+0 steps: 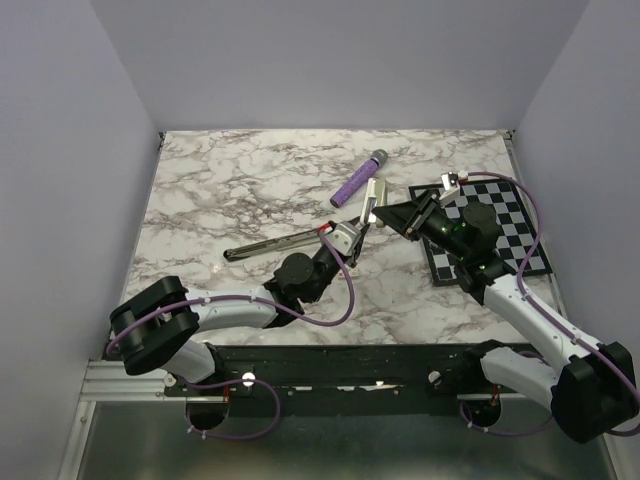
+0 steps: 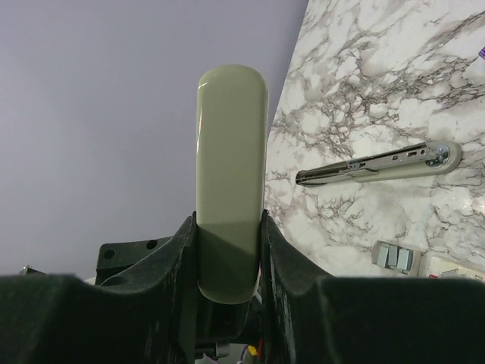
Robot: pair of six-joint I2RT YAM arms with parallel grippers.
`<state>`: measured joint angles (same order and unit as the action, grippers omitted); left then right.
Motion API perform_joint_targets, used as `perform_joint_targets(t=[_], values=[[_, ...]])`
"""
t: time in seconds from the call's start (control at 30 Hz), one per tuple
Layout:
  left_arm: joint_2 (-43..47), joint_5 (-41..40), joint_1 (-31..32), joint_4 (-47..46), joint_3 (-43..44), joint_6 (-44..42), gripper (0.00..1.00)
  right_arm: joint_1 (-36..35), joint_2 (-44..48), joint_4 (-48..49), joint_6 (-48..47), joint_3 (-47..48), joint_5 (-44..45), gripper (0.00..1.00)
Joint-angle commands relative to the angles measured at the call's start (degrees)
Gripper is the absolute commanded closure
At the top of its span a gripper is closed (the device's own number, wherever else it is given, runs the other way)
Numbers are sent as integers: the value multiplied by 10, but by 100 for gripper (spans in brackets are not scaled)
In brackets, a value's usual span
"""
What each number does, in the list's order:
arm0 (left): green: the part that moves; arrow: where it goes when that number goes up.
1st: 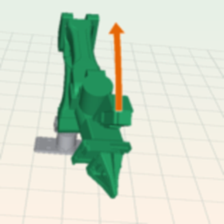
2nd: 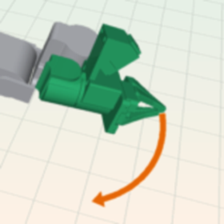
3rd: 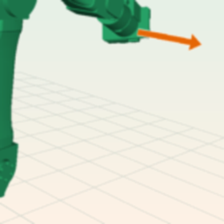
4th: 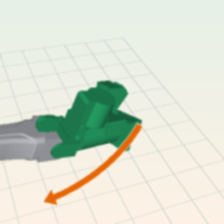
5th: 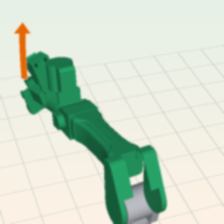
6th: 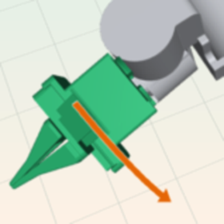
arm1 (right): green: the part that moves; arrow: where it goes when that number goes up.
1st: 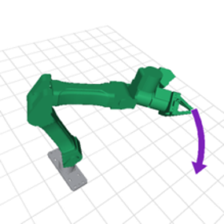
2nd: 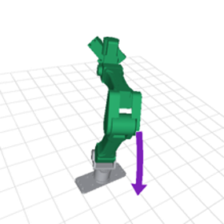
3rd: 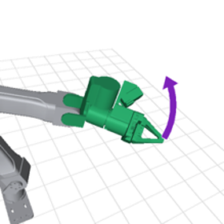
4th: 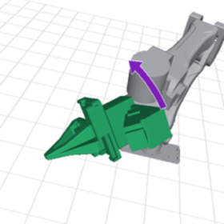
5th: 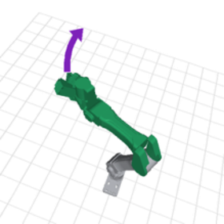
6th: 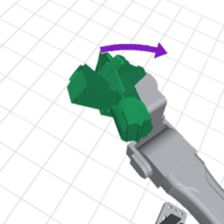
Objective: Load the staples into the stapler
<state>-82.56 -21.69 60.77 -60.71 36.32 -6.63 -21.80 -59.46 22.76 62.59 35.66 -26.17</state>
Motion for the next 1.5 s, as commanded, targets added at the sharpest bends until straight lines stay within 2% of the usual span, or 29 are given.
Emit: perform_joint_targets(t=[0.0, 0.2, 0.27, 0.4, 0.53, 0.57, 0.9, 0.93, 1.13, 1.3, 1.4, 1.47], values=[[-5, -56, -5, -37, 22, 30, 64, -8, 7, 12, 7, -9, -29, 99], [-2, -80, -10, -62, 17, 47, 63, -10, 1, 21, 10, -15, -43, 99], [1, -82, -15, -64, 15, 49, 67, -10, -1, 18, 9, -14, -48, 99], [14, -76, -27, -66, 5, 50, 80, -10, -5, 3, -8, -11, -64, 99], [33, -60, -39, -79, -21, 34, 100, -10, -14, -6, -14, -10, -83, 99], [37, -54, -41, -80, -26, 29, 100, -10, -16, -9, -13, -11, -84, 99], [70, 70, -44, -73, -66, -31, 98, -9, -48, -8, -10, 8, -113, 99], [70, 76, -44, -74, -69, -36, 85, -9, -50, -11, -10, 11, -116, 99], [66, 82, -44, -86, -68, -65, 63, -10, -54, -8, -5, 7, -127, 99], [64, 90, -44, -72, -58, -83, 63, -10, -52, -11, -8, 10, -132, 99], [65, 97, -44, -51, -52, -86, 70, -10, -54, -14, -11, 13, -136, 99], [67, 108, -44, -49, -52, -84, 78, -10, -59, -15, -11, 15, -140, 99]])
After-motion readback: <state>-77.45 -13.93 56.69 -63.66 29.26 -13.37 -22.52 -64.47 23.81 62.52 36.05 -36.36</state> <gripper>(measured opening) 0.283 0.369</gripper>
